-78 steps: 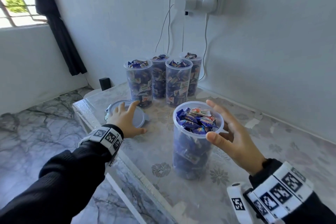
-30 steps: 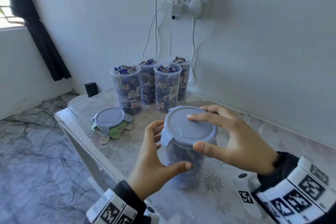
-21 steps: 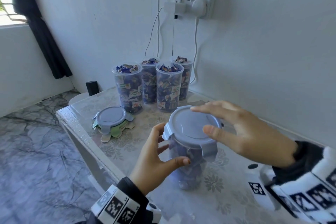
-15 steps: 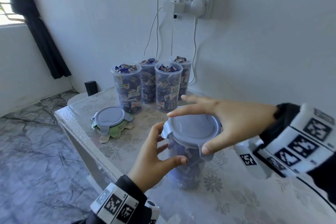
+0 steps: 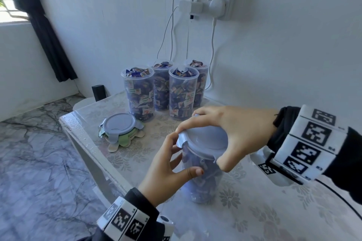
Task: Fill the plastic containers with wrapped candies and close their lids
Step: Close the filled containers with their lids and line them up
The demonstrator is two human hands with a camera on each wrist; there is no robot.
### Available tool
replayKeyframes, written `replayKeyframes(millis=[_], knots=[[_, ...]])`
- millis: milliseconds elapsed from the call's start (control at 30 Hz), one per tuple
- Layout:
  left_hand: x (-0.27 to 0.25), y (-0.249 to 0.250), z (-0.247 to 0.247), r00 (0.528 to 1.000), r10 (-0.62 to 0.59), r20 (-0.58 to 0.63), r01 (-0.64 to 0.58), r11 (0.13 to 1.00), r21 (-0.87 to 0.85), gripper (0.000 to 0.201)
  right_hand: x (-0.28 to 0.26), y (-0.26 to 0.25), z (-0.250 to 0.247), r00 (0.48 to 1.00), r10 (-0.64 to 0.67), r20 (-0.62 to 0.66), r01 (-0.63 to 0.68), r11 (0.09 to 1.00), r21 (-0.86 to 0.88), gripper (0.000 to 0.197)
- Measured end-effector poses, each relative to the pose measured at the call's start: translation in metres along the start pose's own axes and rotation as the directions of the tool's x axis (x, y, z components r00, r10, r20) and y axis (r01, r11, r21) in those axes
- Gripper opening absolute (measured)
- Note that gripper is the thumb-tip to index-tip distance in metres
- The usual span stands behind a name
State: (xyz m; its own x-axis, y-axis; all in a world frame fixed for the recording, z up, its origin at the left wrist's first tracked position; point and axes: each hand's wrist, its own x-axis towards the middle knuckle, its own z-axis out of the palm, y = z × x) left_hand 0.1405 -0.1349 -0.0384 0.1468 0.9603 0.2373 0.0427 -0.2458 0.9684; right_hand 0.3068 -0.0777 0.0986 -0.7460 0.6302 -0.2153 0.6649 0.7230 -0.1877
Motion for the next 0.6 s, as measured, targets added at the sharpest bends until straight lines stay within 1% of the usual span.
replayKeyframes(millis=[67, 100, 133, 233, 333, 400, 467, 500, 533, 567, 600], knots=[[-0.001, 0.001, 0.001, 1.000, -0.002, 0.005, 0.002, 1.000, -0.001, 0.079, -0.007, -0.004, -0.003, 0.998, 0.061, 0.033, -0.064, 0.993, 0.095, 0.083], [-0.002, 0.001, 0.002, 1.000, -0.001, 0.001, 0.001, 1.000, 0.003, 0.077, -0.010, -0.006, -0.003, 0.996, 0.088, 0.010, -0.088, 0.992, 0.085, 0.080], [-0.004, 0.002, 0.003, 1.000, -0.001, -0.005, 0.001, 1.000, 0.006, 0.077, -0.013, -0.008, -0.003, 0.992, 0.118, -0.037, -0.116, 0.992, 0.045, 0.079], [-0.009, 0.005, 0.008, 1.000, 0.020, -0.010, -0.020, 0.999, 0.032, 0.093, -0.020, -0.021, 0.002, 0.956, 0.227, -0.188, -0.248, 0.964, -0.094, 0.085], [-0.012, 0.008, 0.018, 0.998, 0.051, -0.021, -0.050, 0.997, 0.059, 0.096, -0.024, -0.036, 0.005, 0.904, 0.319, -0.285, -0.396, 0.876, -0.276, 0.079], [-0.012, 0.009, 0.026, 0.997, 0.075, -0.021, -0.074, 0.995, 0.063, 0.094, -0.026, -0.041, 0.003, 0.885, 0.350, -0.306, -0.445, 0.827, -0.342, 0.079], [-0.010, 0.008, 0.030, 0.996, 0.082, -0.024, -0.081, 0.996, 0.035, 0.085, -0.030, -0.037, -0.001, 0.880, 0.381, -0.282, -0.464, 0.818, -0.341, 0.085], [-0.009, 0.008, 0.030, 0.997, 0.078, -0.023, -0.078, 0.997, 0.020, 0.082, -0.033, -0.034, -0.005, 0.886, 0.403, -0.228, -0.459, 0.830, -0.318, 0.087], [-0.007, 0.008, 0.029, 0.997, 0.076, -0.018, -0.076, 0.997, 0.016, 0.081, -0.036, -0.028, -0.010, 0.893, 0.426, -0.142, -0.449, 0.852, -0.270, 0.083], [-0.006, 0.007, 0.028, 0.997, 0.075, -0.009, -0.074, 0.997, 0.024, 0.081, -0.038, -0.023, -0.015, 0.909, 0.416, -0.034, -0.415, 0.892, -0.177, 0.072], [-0.005, 0.006, 0.027, 0.997, 0.072, -0.001, -0.072, 0.997, 0.034, 0.081, -0.040, -0.019, -0.021, 0.932, 0.355, 0.076, -0.351, 0.934, -0.061, 0.068]])
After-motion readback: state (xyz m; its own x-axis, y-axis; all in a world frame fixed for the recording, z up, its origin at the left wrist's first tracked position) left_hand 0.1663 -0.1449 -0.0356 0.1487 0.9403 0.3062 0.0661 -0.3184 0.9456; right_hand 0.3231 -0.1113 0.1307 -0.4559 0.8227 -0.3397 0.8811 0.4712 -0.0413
